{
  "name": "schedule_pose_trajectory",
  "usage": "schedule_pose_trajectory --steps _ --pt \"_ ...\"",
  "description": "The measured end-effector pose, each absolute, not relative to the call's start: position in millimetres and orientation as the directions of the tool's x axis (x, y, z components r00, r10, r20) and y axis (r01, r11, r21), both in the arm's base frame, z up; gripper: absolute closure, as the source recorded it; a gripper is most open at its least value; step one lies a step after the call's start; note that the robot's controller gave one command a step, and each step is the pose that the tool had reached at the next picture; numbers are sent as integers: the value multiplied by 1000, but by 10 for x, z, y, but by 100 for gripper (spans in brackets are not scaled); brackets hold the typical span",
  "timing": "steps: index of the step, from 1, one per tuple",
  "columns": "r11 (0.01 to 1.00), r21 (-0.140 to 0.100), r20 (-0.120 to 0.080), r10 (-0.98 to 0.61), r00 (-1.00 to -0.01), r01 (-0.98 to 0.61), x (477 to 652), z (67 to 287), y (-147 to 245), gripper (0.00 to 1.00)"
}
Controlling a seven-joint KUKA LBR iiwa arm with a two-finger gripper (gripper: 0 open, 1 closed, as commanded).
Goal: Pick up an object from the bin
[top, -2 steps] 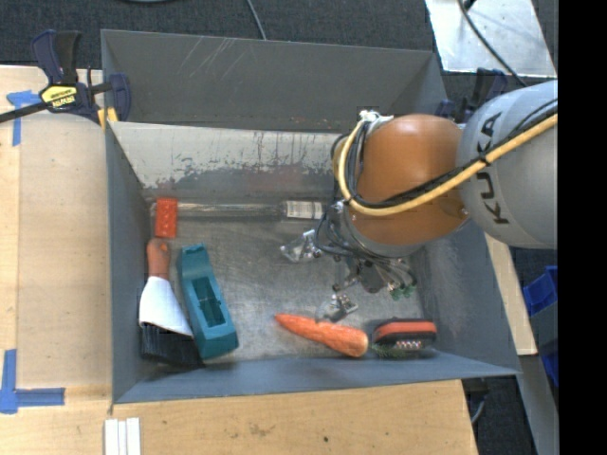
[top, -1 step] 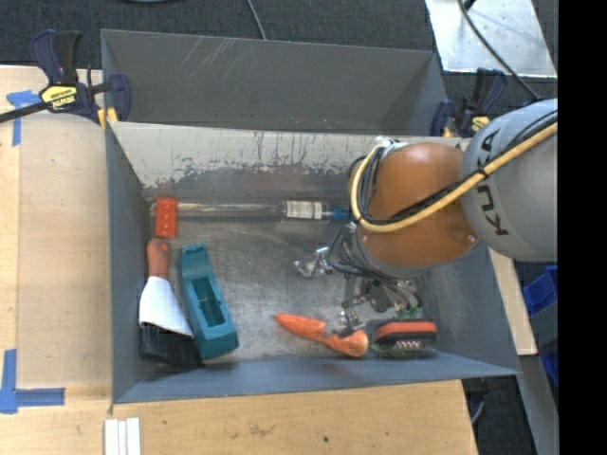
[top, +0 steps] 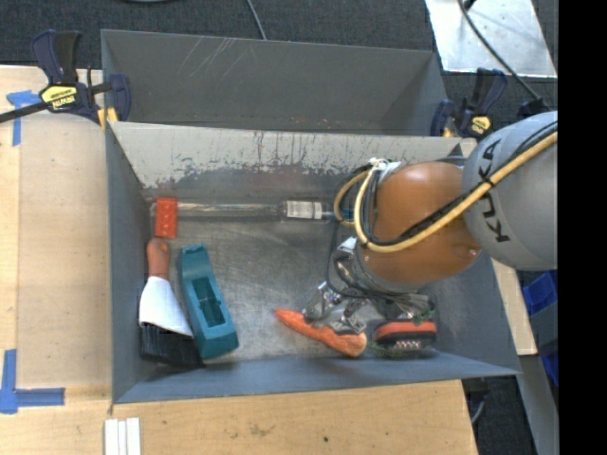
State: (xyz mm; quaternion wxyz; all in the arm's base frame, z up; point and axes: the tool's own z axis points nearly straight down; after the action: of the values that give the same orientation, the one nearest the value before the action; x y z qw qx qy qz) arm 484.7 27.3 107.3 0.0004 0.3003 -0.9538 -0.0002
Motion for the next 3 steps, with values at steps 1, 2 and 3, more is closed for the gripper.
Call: schedule_pose_trajectory --steps 1,2,3 --pt "820 1 1 -572 -820 -572 4848 1074 272 0" --pt "820 1 1 -572 -820 -572 4847 1073 272 0" --pt "831 1 11 -556 -831 -556 5027 758 160 100"
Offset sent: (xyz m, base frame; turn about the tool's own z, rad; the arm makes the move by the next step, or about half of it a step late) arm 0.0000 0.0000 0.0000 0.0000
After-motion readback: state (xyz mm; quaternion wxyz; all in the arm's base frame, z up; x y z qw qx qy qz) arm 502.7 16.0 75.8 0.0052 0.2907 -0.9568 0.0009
